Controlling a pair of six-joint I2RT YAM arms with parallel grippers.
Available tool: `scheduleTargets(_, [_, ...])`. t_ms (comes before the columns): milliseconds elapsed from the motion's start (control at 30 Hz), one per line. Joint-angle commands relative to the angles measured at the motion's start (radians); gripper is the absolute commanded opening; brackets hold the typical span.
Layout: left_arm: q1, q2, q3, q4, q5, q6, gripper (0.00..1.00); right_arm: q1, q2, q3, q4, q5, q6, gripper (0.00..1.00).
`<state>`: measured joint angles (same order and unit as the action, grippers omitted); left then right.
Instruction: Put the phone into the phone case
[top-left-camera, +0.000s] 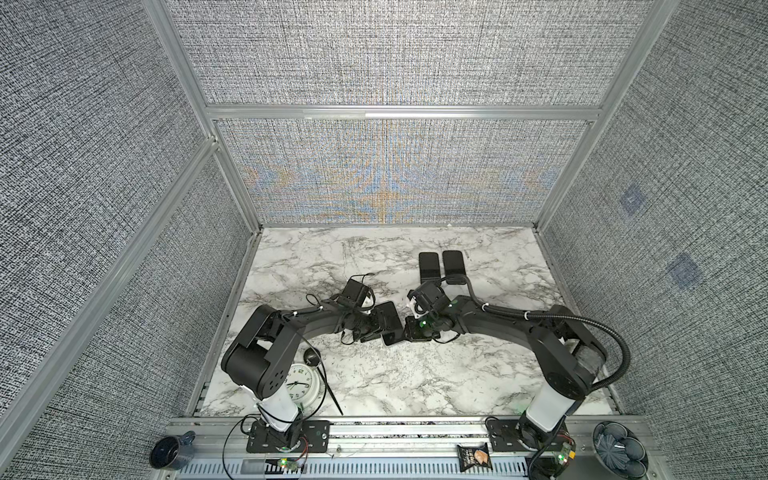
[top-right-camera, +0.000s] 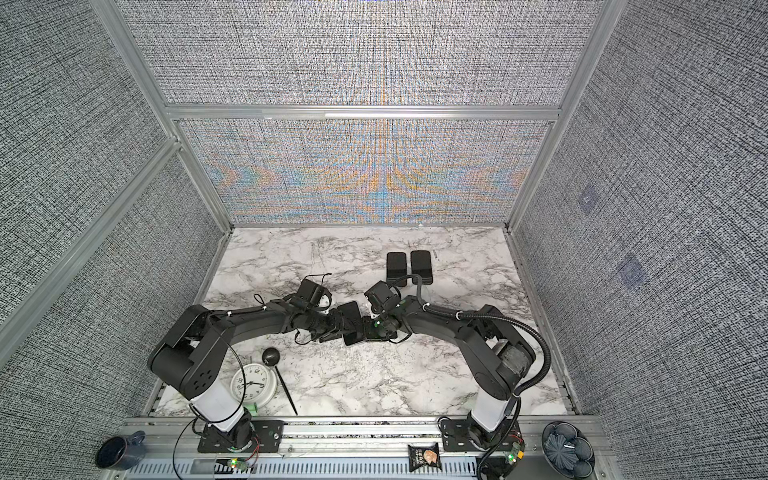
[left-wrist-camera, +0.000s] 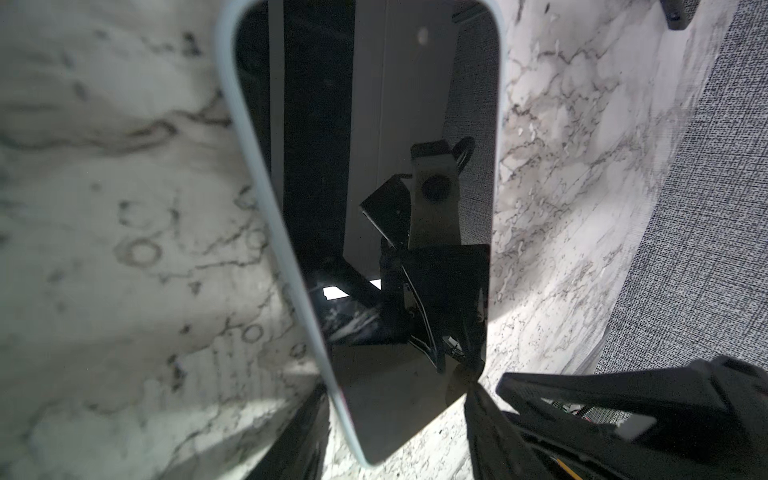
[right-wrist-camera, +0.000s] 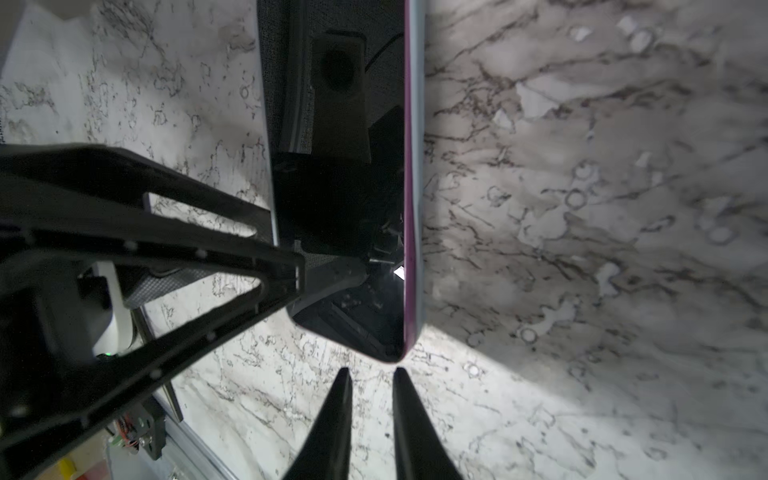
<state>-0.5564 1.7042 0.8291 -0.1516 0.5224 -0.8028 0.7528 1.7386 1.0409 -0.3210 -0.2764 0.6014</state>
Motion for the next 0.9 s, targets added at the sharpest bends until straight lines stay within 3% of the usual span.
scheduleTargets(0, [-0.002, 0.006, 0.003, -0.097, -0.053, 0.027, 0.54, 0.001, 0.010, 0.020, -0.030, 0.021, -0.005, 0.21])
scheduleTargets(433, [-0.002, 0.014, 0.007, -0.098, -0.067, 0.037, 0.51, 0.001, 0.049, 0.047, -0.050, 0.041, -0.028, 0.19])
scheduleTargets(867, [-0.002, 0.014, 0.000, -0.089, -0.065, 0.039, 0.48, 0.001, 0.060, 0.038, -0.024, 0.010, -0.020, 0.11])
